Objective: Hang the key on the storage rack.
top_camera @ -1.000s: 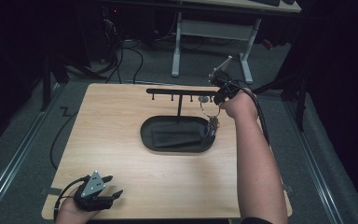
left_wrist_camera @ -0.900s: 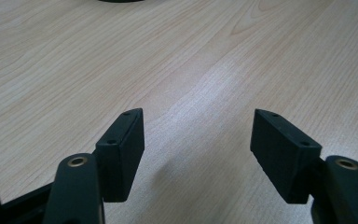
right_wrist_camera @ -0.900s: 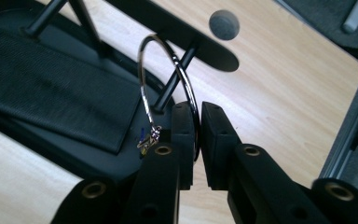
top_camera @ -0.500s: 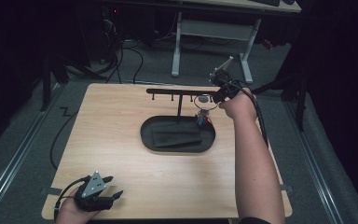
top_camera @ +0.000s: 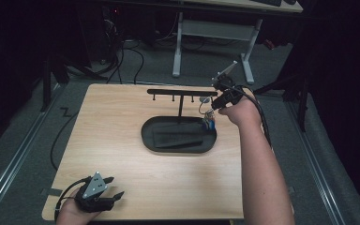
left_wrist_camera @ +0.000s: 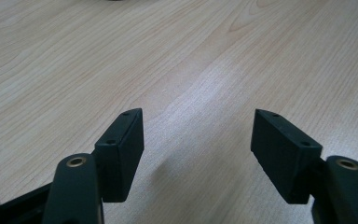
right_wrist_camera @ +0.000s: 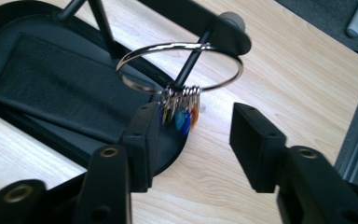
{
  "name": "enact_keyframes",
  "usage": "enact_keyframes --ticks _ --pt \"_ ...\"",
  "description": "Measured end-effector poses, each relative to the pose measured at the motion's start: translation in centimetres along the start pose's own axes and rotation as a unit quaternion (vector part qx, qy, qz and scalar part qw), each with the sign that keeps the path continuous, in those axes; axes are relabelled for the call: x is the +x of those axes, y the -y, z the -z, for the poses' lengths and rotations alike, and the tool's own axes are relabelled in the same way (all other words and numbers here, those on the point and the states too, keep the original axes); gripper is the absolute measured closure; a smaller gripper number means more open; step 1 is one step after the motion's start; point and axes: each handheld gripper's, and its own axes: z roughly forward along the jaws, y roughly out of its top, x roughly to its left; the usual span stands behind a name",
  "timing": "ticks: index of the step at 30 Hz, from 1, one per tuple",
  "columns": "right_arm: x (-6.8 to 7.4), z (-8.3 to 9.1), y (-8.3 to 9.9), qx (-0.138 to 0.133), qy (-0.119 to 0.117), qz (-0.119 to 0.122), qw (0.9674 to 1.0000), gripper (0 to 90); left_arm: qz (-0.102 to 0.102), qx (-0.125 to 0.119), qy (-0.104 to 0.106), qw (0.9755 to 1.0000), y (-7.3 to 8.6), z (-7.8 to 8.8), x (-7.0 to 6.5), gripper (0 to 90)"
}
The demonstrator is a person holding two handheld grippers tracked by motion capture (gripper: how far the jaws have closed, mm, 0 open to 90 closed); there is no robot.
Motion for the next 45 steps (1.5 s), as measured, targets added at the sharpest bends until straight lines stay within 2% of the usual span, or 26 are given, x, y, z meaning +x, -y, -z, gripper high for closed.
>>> enact_keyframes --ticks 6,8,11,14,18,21,23,28,32,38,39,43,45 --pt "0.2 0.1 0.9 -0.006 -0.01 -0.019 0.9998 34.6 -0.003 0.001 0.0 1.0 -0.1 0.0 -0.1 35.1" --pt "0.3 0.1 1.3 -0.006 -0.013 -0.025 0.9996 32.1 -0.005 0.004 0.003 1.0 -0.1 -0.1 0.0 35.1" --pt "0.8 0.2 2.0 -0.015 -0.014 -0.022 0.9995 25.5 -0.003 0.005 0.007 1.0 0.0 -0.2 0.0 34.7" --pt "1.4 0.1 2.7 -0.022 -0.027 -0.015 0.9993 20.5 -0.003 0.001 0.009 1.0 -0.1 -0.3 0.0 34.4" --pt "2.9 -0.1 3.7 -0.031 -0.019 0.015 0.9992 15.6 -0.005 0.004 0.01 0.9999 -0.1 -0.3 0.0 34.2" --pt "3.6 -0.1 4.5 -0.042 -0.026 0.013 0.9987 15.3 -0.005 0.004 0.009 0.9999 -0.1 -0.4 -0.1 34.2" --pt "4.0 -0.3 5.1 -0.052 -0.02 0.024 0.9982 13.8 -0.005 0.008 0.012 0.9999 -0.1 -0.4 -0.1 34.2" --pt "5.0 -0.6 6.9 -0.068 -0.021 0.014 0.9974 11.1 -0.006 0.005 0.011 0.9999 -0.1 -0.5 -0.2 34.2" --pt "5.4 -0.9 8.8 -0.096 -0.032 0.003 0.9948 11.0 -0.006 0.01 0.012 0.9999 -0.1 -0.6 -0.3 34.2" --pt "5.8 -1.5 12.1 -0.124 -0.061 0.003 0.9904 8.9 -0.007 0.007 0.013 0.9999 -0.1 -0.6 -0.3 34.2" --pt "5.9 -1.6 12.5 -0.122 -0.061 0.004 0.9907 8.9 -0.008 0.008 0.014 0.9998 -0.1 -0.6 -0.4 34.2" --pt "6.3 -2.3 14.7 -0.138 -0.063 -0.001 0.9884 8.8 -0.01 0.01 0.015 0.9998 -0.1 -0.8 -0.5 33.9" --pt "6.5 -2.6 15.8 -0.15 -0.057 0.002 0.987 8.8 -0.011 0.009 0.015 0.9998 -0.1 -0.9 -0.6 33.9"
